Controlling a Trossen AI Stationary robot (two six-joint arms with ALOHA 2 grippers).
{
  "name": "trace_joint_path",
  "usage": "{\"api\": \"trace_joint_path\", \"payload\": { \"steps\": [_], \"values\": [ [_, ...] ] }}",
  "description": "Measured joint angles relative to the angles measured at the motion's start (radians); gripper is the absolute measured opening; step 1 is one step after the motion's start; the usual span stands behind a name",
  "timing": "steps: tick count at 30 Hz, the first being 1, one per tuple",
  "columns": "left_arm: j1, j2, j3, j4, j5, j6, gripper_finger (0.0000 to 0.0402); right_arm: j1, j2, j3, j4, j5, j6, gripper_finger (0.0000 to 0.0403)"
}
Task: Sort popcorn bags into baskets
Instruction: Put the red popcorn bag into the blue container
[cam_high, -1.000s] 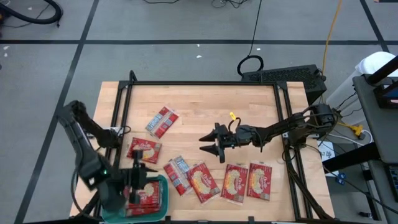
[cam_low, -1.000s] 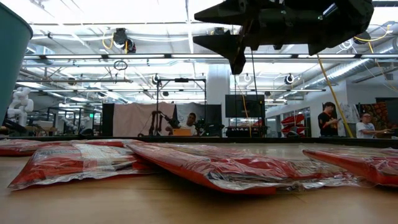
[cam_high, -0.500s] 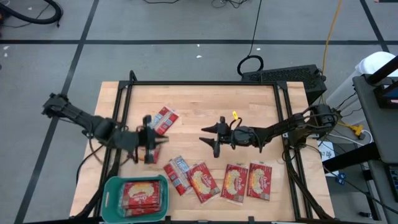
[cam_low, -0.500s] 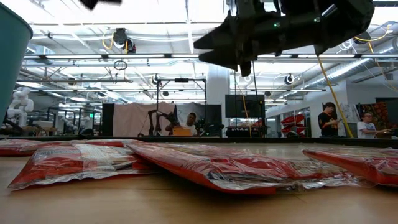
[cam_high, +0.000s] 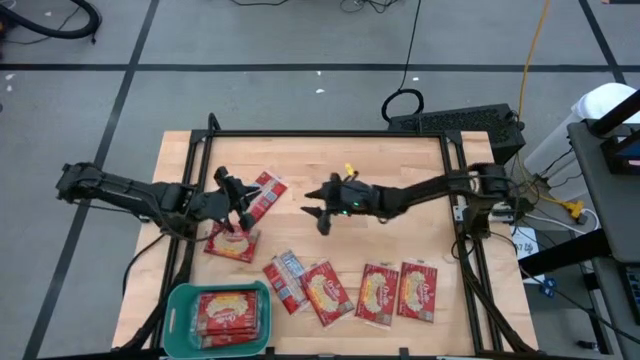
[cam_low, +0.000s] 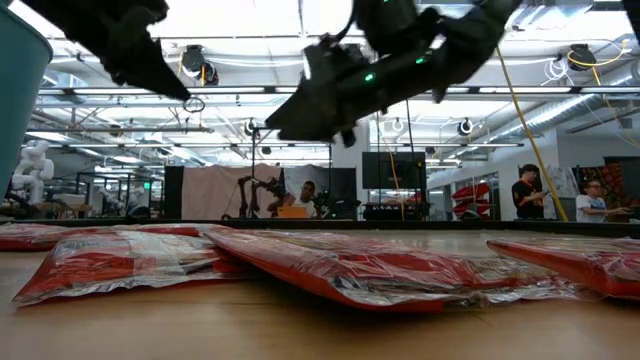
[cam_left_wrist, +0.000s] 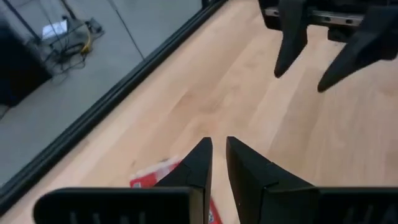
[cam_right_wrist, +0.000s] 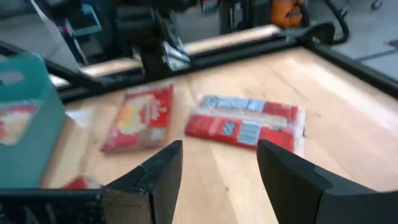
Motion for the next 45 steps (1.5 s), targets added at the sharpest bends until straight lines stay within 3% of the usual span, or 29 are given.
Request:
{"api": "trace_joint_path", "payload": {
  "steps": [11, 14, 21, 37, 45],
  "values": [
    [0.063, 0.001, -0.126, 0.139, 0.035, -0.047, 0.0051, -0.141, 0.280, 0.434, -0.327, -0.097, -0.085, 0.0199],
    [0.071, 0.001, -0.135, 0.143, 0.035, -0.055, 0.0051, -0.170, 0.360, 0.526, -0.364, -0.184, -0.109, 0.0199],
    [0.073, 0.001, -0.139, 0.142, 0.034, -0.070, 0.0051, -0.185, 0.481, 0.688, -0.434, -0.250, -0.141, 0.0199],
    [0.071, 0.001, -0.139, 0.141, 0.065, -0.106, 0.0051, -0.192, 0.557, 0.722, -0.561, -0.236, -0.163, 0.0199],
    [0.071, 0.001, -0.139, 0.138, 0.087, -0.104, 0.0051, -0.158, 0.535, 0.719, -0.753, -0.196, -0.098, 0.0199]
  ]
}}
